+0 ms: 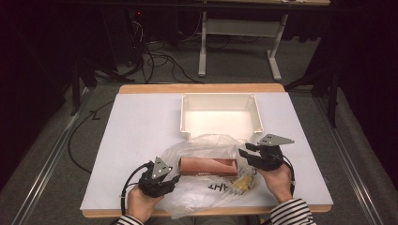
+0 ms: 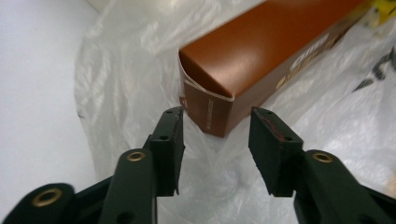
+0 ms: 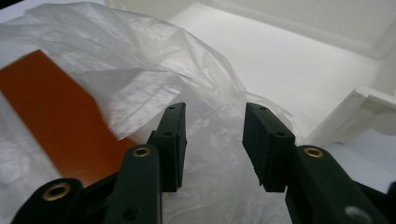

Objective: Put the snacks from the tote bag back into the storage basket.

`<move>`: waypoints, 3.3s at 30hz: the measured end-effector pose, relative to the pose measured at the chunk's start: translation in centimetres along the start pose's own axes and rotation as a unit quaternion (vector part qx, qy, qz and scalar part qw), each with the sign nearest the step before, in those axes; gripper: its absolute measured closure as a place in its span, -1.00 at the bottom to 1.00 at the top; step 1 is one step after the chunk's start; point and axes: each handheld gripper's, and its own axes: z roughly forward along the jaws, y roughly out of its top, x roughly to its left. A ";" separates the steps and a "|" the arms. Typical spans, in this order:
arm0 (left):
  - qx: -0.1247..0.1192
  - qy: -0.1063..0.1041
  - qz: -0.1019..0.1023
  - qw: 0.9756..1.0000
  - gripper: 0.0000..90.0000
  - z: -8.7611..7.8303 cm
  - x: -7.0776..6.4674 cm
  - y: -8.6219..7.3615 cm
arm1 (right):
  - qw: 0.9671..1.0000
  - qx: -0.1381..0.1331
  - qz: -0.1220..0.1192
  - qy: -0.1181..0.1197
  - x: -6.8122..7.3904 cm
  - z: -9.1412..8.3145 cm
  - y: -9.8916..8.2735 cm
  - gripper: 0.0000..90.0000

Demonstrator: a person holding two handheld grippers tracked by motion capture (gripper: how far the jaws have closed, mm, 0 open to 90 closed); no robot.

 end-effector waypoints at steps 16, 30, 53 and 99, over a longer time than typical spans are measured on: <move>-0.017 0.056 -0.051 0.997 -0.17 0.2 4.2 2.9 | 1.000 0.020 0.001 0.003 0.6 -0.5 -1.5 0.20; 0.046 0.009 -0.064 0.997 0.68 4.2 5.5 3.1 | 0.997 0.064 -0.047 0.017 1.0 1.1 -1.4 1.00; 0.052 0.076 -0.075 0.993 0.69 6.3 6.5 3.1 | 0.994 0.099 -0.017 -0.047 -1.7 2.9 -3.0 0.80; 0.057 0.073 -0.025 0.995 -0.14 2.3 0.5 -2.2 | 0.995 0.082 0.002 -0.049 -2.4 4.3 -1.8 0.54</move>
